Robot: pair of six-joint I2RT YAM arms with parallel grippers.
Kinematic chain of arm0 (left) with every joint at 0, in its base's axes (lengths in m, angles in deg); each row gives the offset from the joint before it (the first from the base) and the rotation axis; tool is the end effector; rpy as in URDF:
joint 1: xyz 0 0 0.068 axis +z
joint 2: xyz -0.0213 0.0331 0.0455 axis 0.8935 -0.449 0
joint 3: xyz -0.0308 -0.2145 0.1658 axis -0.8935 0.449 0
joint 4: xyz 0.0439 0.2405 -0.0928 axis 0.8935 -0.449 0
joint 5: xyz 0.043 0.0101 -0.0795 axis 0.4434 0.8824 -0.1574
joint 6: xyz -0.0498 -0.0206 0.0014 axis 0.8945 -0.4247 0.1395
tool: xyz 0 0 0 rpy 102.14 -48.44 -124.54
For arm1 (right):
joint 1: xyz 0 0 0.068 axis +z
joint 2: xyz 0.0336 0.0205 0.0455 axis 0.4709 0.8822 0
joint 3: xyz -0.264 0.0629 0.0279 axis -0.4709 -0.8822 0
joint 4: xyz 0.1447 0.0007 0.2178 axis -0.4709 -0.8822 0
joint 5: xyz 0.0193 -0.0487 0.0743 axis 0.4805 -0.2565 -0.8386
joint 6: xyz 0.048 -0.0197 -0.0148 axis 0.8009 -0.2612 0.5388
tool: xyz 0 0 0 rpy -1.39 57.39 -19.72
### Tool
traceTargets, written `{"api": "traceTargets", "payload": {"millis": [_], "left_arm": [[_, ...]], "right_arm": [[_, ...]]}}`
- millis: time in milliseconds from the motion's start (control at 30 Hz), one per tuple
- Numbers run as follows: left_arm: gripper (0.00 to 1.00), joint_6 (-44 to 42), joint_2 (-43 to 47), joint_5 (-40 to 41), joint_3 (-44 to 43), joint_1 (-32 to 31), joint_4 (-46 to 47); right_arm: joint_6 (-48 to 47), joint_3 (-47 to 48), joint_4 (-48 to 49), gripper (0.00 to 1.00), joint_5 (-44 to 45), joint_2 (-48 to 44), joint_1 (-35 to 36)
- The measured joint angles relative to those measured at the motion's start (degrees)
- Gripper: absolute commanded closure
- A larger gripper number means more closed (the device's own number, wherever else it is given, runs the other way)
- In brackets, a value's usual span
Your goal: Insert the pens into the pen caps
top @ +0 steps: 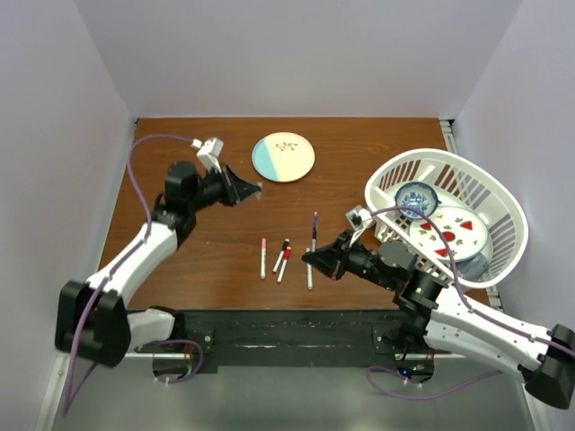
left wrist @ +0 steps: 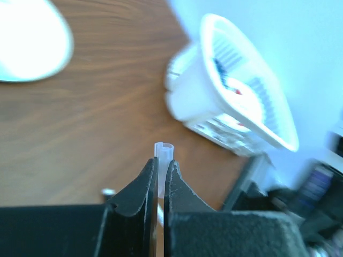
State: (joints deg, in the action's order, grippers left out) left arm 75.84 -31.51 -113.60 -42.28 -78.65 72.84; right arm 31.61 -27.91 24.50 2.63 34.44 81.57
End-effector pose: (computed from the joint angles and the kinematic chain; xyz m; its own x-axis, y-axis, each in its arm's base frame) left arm 0.2649 -0.0921 0.2872 -0.6265 -0.3455 -0.6986 0.4275 0.5972 -0.6787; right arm 0.1044 0.1470 0.2640 -0.5478 0.2467 -0.7994 -0.6642 0.4528 0.5948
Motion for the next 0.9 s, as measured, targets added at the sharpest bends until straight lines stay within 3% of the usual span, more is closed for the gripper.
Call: {"api": "traceTargets", "payload": {"millis": [200,467,900], "left_arm": [[1.00,12.76,13.60,-1.81,16.28,-7.26,19.37],[1.00,23.96,22.08,0.81,29.14,-8.70,36.22],[1.00,30.01,22.77,3.04,33.64,-8.81,45.94]], "right_arm": [[1.25,-0.22,7.06,1.00,-2.80,10.99,3.85],[3.43,-1.92,17.97,1.00,-3.04,18.99,8.09],[4.42,-0.11,25.22,1.00,-3.26,27.89,11.82]]}}
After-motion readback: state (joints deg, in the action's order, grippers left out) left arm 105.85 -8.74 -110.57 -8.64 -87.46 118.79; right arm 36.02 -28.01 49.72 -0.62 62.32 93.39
